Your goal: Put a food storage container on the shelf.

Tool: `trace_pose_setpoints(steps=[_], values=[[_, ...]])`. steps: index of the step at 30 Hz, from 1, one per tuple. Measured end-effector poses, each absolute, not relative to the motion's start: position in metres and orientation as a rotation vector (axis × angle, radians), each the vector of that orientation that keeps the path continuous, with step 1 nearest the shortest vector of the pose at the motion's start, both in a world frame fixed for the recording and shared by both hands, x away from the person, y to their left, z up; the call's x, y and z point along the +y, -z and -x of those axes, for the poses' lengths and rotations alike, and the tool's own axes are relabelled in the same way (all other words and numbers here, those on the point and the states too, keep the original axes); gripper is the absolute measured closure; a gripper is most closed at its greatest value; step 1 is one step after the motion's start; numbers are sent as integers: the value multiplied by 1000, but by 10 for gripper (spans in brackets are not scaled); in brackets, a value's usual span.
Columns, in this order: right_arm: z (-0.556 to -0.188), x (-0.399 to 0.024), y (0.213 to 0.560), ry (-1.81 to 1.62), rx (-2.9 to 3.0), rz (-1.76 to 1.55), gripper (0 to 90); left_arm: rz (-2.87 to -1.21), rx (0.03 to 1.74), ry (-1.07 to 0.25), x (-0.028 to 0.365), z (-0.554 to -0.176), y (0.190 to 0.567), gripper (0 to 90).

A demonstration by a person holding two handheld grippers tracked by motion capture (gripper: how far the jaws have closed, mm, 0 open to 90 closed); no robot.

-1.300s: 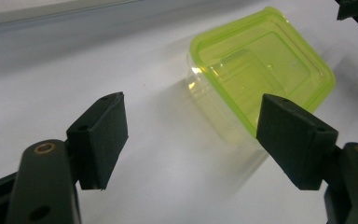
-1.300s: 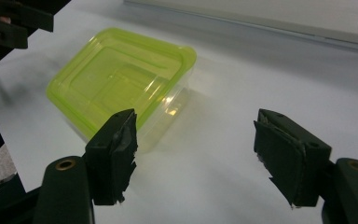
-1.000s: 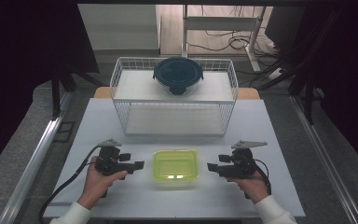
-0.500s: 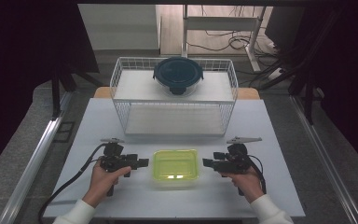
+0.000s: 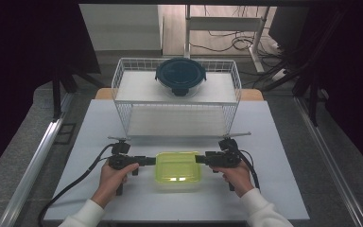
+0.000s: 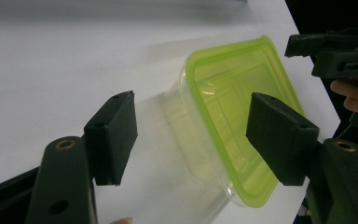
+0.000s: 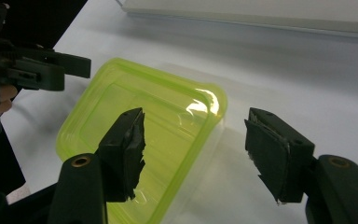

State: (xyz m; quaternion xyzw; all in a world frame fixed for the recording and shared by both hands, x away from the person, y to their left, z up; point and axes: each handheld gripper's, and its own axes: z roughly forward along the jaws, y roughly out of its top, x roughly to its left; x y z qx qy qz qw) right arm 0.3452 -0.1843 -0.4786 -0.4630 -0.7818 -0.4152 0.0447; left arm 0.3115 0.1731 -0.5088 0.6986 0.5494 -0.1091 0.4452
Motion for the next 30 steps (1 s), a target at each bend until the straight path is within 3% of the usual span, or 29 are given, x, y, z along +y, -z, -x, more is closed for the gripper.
trace_pose_setpoints(steps=[17,21,23,27,30], values=[[-342,-183,499,1182,-2288,1418,463,-1734,1335,417,161,-308,520,466],[-342,-182,504,1152,-2245,1416,519,-1709,1337,464,160,-310,523,524],[-342,-183,507,1147,-2214,1406,606,-1693,1342,489,159,-310,525,588],[-342,-185,507,1134,-2177,1437,702,-1683,1379,459,159,-309,524,714],[-340,-187,505,1137,-2157,1454,729,-1678,1375,449,159,-307,521,755]])
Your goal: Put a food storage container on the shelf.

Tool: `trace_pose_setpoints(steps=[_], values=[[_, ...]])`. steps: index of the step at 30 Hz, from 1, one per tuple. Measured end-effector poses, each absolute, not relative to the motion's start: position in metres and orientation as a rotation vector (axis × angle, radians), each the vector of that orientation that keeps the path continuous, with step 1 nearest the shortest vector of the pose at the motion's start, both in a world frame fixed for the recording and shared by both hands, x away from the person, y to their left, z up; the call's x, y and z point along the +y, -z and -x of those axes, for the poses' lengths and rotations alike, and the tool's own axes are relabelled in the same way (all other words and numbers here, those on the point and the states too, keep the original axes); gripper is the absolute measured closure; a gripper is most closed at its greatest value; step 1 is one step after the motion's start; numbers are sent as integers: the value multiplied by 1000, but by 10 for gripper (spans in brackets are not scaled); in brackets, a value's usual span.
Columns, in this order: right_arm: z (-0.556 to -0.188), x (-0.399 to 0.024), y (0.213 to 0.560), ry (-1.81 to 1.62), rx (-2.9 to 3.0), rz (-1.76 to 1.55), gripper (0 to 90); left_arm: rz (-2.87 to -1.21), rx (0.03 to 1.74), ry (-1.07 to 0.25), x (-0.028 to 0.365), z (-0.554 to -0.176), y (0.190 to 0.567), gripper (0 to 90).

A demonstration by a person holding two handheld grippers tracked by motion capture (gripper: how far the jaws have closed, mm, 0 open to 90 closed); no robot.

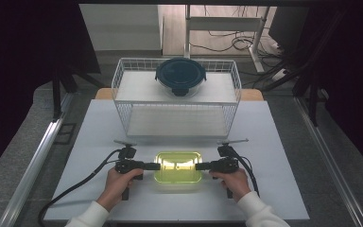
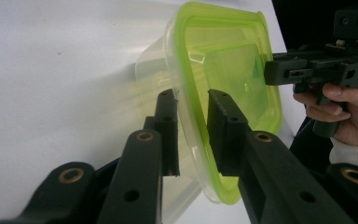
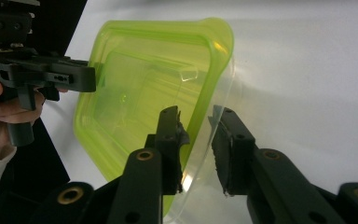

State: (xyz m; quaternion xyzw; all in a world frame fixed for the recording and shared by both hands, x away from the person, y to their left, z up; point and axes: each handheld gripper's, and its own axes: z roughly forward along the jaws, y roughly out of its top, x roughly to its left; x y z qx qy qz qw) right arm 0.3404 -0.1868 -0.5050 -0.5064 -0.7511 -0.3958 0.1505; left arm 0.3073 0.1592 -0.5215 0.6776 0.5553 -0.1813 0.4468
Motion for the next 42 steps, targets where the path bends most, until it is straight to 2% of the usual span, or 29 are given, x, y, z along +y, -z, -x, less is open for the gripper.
trace_pose_setpoints(steps=[12,27,42], values=[[-332,-192,491,1235,-2156,1417,786,-1702,1299,393,162,-297,504,800],[-324,-191,457,1384,-2235,1332,790,-1715,1210,273,163,-286,467,800],[-324,-191,434,1459,-2259,1316,793,-1730,1154,213,165,-292,441,802]])
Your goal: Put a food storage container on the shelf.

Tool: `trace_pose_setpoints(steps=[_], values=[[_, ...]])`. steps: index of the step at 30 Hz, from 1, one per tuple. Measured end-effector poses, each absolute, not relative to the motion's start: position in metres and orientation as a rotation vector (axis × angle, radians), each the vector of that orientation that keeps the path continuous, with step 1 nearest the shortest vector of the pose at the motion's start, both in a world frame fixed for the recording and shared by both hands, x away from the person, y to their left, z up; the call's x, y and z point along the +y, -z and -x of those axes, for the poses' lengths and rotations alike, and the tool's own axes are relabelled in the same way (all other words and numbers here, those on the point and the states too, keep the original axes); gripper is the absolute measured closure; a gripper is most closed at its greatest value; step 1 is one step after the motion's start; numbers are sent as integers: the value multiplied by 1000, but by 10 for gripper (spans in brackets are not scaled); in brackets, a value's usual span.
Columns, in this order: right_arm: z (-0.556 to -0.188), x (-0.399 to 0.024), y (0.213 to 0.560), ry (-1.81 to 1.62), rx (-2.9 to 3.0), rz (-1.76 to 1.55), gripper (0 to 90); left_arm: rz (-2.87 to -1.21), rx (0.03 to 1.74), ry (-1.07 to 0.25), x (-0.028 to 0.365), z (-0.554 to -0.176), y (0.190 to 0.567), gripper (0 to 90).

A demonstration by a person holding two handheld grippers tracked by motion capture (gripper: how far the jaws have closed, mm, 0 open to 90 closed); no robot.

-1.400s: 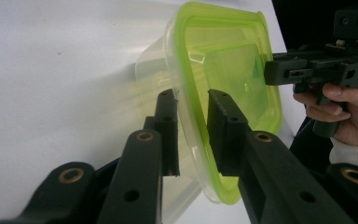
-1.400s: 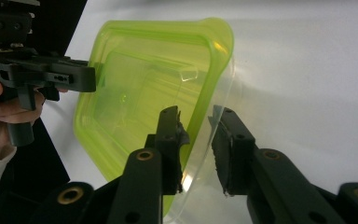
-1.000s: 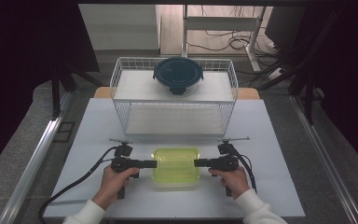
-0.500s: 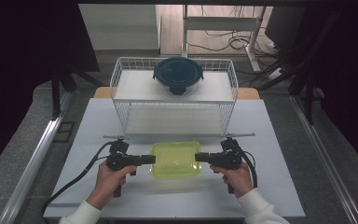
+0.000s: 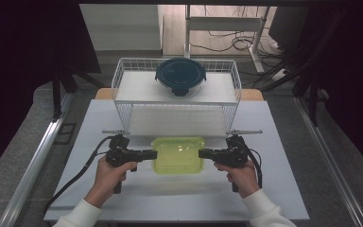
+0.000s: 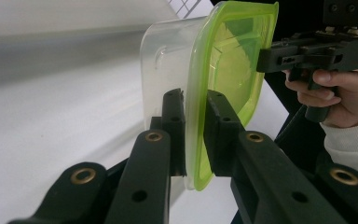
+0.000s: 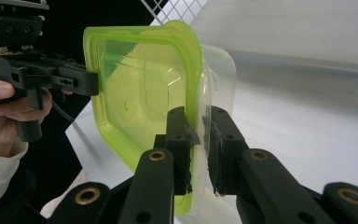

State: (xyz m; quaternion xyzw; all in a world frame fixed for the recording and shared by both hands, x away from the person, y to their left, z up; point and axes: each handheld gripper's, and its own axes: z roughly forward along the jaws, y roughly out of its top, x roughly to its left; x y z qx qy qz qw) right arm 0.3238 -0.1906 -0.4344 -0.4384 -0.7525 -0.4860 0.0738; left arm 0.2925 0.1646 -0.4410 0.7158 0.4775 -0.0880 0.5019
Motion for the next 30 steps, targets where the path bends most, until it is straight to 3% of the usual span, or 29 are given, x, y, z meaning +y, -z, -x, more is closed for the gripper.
trace_pose_setpoints(steps=[11,30], values=[[-329,-187,407,1533,-2267,1277,793,-1737,1112,155,170,-297,402,800],[-337,-183,359,1608,-2331,1234,794,-1702,1073,147,174,-306,370,801]])
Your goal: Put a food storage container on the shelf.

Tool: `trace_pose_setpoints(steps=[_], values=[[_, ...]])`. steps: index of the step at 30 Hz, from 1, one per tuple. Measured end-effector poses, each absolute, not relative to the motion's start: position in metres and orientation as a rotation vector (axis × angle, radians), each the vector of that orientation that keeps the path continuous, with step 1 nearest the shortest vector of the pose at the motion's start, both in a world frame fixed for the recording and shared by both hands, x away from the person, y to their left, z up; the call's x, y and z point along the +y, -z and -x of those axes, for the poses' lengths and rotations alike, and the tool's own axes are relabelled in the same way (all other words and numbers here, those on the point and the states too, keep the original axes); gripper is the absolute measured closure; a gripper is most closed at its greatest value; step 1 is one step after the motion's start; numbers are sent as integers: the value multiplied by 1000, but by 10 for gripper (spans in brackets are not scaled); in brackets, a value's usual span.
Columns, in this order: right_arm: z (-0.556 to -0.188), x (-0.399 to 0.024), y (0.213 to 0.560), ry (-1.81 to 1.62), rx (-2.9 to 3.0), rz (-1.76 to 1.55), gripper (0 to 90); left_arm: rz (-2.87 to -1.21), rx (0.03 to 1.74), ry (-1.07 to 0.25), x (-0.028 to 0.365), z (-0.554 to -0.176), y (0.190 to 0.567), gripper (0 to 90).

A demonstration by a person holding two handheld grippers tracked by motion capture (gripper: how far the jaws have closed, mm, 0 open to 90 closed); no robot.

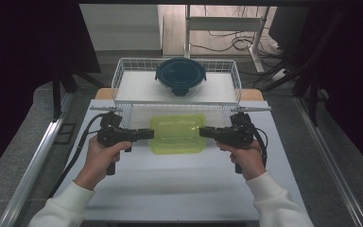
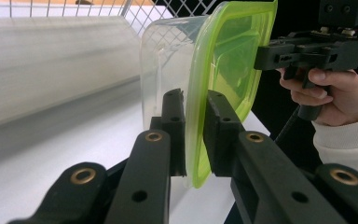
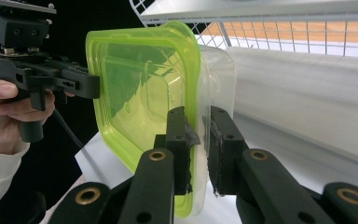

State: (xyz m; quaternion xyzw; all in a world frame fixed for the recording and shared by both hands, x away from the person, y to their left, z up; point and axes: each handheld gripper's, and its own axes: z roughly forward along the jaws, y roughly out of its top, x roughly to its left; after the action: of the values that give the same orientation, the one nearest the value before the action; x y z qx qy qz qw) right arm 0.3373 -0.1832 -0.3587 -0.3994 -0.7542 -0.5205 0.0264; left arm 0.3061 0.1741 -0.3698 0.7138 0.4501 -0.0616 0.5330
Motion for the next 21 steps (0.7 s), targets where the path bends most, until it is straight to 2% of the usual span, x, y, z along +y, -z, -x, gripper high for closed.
trace_pose_setpoints(steps=[21], values=[[-347,-178,321,1667,-2358,1196,793,-1680,1043,112,181,-317,333,800]])
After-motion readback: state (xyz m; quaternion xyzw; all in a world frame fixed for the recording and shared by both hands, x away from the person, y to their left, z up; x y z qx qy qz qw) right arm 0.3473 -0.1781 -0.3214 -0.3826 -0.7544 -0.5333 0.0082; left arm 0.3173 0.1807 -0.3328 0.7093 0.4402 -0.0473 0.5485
